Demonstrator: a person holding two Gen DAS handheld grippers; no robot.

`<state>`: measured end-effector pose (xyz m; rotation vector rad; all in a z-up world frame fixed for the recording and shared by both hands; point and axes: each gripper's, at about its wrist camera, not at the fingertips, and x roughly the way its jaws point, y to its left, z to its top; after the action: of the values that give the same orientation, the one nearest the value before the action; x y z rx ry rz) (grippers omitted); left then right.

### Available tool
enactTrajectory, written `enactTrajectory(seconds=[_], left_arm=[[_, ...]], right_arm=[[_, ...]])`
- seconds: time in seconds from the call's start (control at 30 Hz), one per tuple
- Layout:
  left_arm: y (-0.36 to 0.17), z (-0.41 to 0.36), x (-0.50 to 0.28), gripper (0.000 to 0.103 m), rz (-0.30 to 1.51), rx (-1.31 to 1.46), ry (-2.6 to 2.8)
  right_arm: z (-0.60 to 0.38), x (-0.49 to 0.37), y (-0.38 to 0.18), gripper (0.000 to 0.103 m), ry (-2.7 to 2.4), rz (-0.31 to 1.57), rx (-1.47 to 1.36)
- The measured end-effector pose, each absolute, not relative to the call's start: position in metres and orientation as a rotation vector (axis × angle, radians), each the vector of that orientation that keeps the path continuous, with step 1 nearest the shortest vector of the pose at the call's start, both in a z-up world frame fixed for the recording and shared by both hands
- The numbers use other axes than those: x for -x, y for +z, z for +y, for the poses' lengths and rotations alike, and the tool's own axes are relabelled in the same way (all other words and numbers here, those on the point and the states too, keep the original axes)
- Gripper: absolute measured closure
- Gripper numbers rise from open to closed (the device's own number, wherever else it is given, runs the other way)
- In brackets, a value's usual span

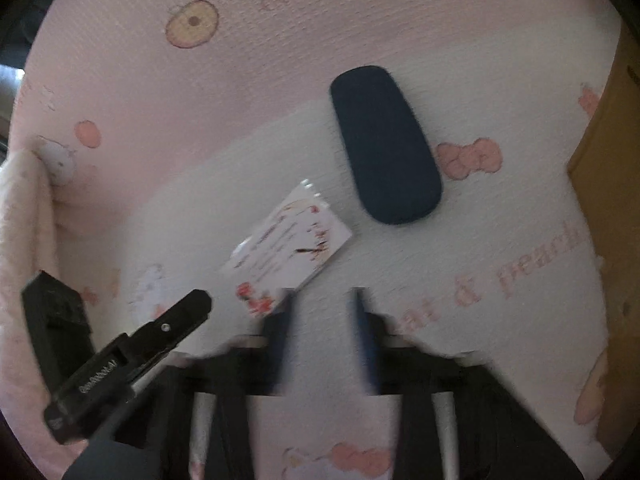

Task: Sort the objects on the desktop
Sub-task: 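Lower both tools around the second sticker sheet and business card, then close both tools on the stacked sticker sheet and business card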

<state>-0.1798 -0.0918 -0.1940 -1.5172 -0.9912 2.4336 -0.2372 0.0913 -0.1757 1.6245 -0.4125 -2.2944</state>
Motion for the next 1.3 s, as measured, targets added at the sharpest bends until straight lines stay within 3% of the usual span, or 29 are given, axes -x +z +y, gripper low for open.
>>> enactTrajectory(seconds=[0.07,0.2,0.37,0.53,0.67,0.87,1.03,1.3], left_arm=[[-0.199,-0.092,0.183,0.076,-0.989,1.54,2.449],[-0.2,-0.091,0.188,0.076,-0.944,1.54,2.485],[-0.192,-0.086,0.203,0.076,-0.739,1.52,2.549],[-0.189,-0.081,0.233,0.074,-0.524,1.524,2.521],[-0.205,-0.087,0.253,0.074,-0.57,1.591,2.455],[-0.217,-0.108,0.24,0.075,-0.829,1.591,2.382],[-0.219,-0.106,0.216,0.082,-0.808,1.596,2.366],[-0.22,-0.097,0.191,0.082,-0.862,1.599,2.32]], right_arm=[[0.09,0.24,-0.18,0.096,-2.297,-0.421,-1.609],[0.091,0.246,-0.19,0.096,-2.264,-0.497,-1.622],[0.098,0.251,-0.203,0.095,-2.225,-0.644,-1.645],[0.093,0.255,-0.212,0.095,-2.211,-0.67,-1.671],[0.082,0.259,-0.215,0.095,-2.2,-0.684,-1.669],[0.073,0.267,-0.214,0.095,-2.201,-0.69,-1.695],[0.066,0.269,-0.21,0.095,-2.218,-0.681,-1.671],[0.047,0.285,-0.228,0.095,-2.185,-0.658,-1.634]])
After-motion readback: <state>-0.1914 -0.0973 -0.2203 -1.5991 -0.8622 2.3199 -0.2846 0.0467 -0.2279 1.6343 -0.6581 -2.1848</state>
